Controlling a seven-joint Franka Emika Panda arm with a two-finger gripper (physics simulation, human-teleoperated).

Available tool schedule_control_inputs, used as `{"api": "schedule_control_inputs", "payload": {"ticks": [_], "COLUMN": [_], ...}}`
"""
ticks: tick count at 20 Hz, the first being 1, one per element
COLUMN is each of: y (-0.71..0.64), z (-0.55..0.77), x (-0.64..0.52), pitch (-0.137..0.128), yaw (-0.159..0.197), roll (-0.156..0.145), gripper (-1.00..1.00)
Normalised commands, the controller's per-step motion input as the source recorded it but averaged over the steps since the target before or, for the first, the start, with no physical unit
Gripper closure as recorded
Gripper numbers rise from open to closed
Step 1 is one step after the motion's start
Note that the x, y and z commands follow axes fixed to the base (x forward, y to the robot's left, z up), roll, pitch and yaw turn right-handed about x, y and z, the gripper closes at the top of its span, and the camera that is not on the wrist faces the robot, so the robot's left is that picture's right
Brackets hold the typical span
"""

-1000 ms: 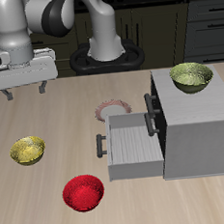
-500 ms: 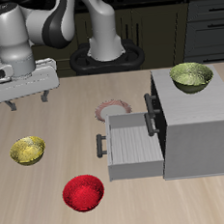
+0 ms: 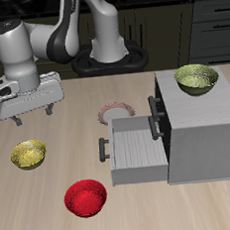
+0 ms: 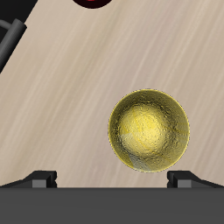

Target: Place the yellow bowl in the bottom drawer of the white cabinet and close the drawer

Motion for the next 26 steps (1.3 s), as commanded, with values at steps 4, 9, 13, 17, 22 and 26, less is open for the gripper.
{"api": "schedule_control_inputs", "payload": {"ticks": [4, 9, 13, 17, 22, 26], "y": [0.06, 0.05, -0.06, -0.03, -0.09, 0.04], "z": [-0.30, -0.31, -0.22, -0.24, -0.24, -0.24], "x": [0.05, 0.06, -0.01, -0.01, -0.03, 0.01], "pitch": [0.020, 0.034, 0.024, 0.035, 0.034, 0.030], "yaw": [0.013, 0.028, 0.003, 0.006, -0.023, -0.010], "roll": [0.012, 0.014, -0.007, -0.017, -0.018, 0.002], "gripper": [-1.00, -1.00, -1.00, -1.00, -1.00, -1.00]}}
